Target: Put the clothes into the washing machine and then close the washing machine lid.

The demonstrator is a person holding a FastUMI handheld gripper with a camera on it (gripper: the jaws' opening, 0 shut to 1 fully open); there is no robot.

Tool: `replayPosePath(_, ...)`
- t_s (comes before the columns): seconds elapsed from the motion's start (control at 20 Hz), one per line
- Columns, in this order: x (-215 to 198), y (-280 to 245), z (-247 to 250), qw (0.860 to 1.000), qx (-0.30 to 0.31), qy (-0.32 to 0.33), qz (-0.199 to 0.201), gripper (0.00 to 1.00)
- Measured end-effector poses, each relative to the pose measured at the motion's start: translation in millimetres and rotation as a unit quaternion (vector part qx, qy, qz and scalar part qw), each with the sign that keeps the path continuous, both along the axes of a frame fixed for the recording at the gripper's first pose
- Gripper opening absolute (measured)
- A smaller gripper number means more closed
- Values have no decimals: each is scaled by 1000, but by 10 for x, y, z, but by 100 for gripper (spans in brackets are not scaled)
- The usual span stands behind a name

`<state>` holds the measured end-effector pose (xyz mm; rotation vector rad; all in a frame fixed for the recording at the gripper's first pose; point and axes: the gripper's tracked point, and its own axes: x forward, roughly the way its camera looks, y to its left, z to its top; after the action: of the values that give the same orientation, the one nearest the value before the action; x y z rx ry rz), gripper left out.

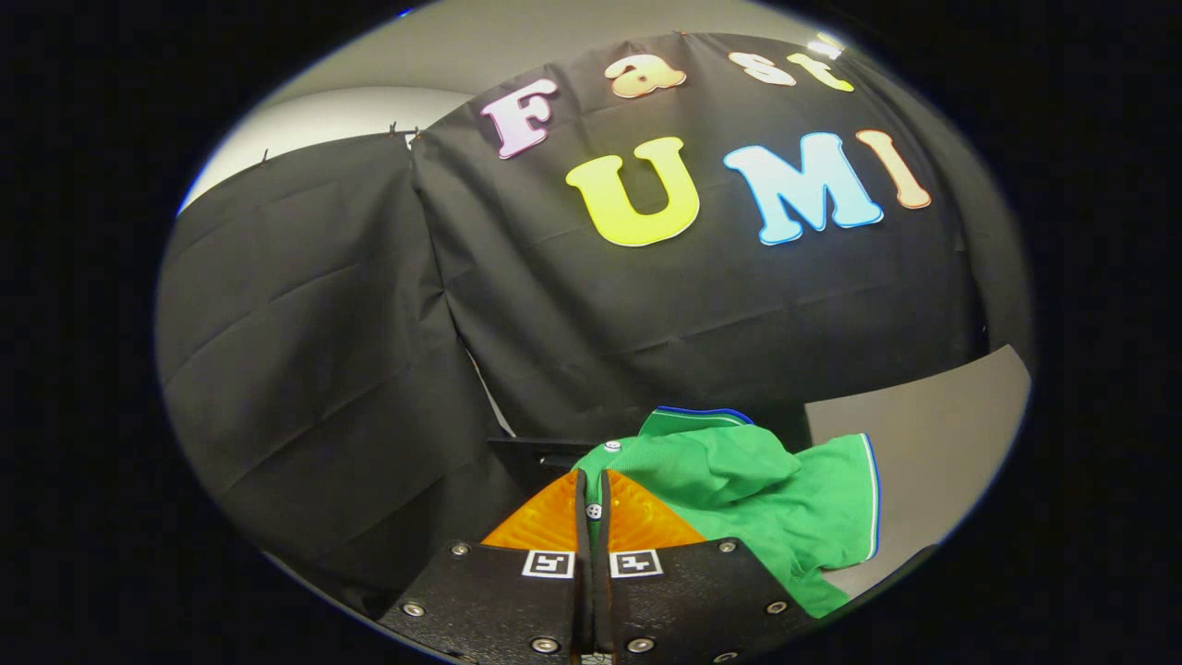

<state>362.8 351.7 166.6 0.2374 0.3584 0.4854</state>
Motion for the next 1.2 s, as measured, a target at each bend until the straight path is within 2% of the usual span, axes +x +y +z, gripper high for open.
replayPosePath(0.4,72,441,-491,1000,1,16,-2,0)
replayPosePath(1.2,257,775,-1901,994,-76,76,-22,0)
